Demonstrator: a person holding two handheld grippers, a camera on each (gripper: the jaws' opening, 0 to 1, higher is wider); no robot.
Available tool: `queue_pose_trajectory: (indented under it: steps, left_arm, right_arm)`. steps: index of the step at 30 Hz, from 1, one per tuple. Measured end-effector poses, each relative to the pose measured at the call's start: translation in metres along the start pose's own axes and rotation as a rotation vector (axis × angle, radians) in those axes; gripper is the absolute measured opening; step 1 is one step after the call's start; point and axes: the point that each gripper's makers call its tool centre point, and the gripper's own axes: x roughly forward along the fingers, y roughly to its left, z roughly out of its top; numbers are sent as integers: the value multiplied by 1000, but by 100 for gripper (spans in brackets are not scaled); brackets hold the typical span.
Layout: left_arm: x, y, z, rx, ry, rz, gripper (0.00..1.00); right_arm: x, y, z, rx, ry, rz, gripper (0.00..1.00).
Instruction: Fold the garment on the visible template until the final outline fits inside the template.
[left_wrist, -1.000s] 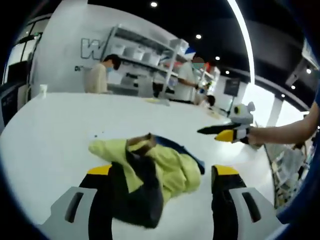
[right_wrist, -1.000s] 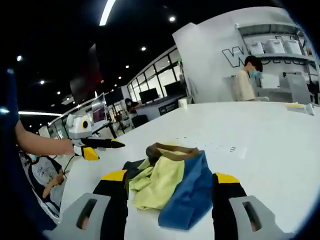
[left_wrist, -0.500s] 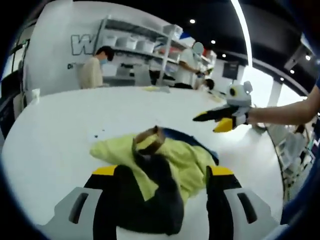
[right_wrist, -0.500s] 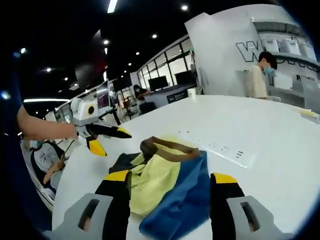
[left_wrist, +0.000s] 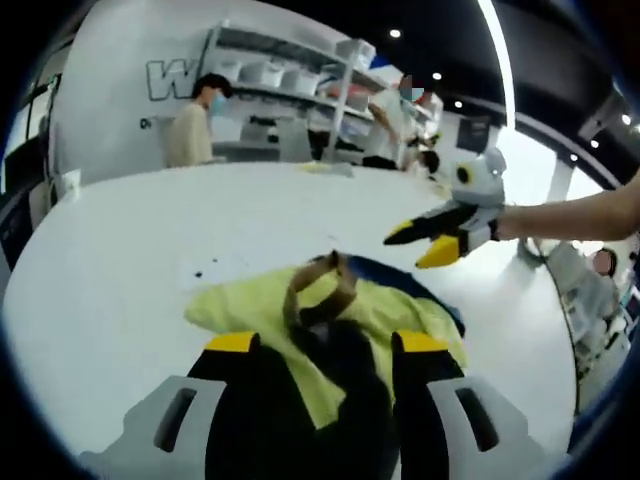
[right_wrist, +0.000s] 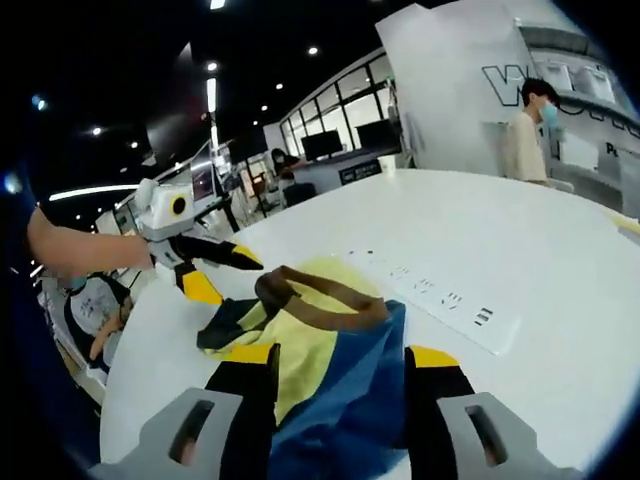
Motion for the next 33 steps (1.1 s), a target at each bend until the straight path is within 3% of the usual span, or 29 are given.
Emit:
queue_pose_trajectory:
  steps: [6,12,19,23,29,33]
  left_arm:
    - [18,14,8,-74,-14,110,45]
    - [30,13,9,-125,2,160,39]
    - [36,21,2,-179,41,238,25]
    - [37,20,-3,-170,67,247,23]
    - [29,10,-22,-89,140,206,23]
    - [28,14,-27,-67,158,210,20]
  right_arm:
    - [9,-10,-3,19,16,-29,46]
    - [12,-13,-5,22,17,-20,44]
    - [11,-19,0,25,-6,-30,44]
    - [11,-18,2,30,-13,-30,45]
    - [10,-11,0,11,-2,-18,44]
    - [12,-14,-1,14,0,-20,44]
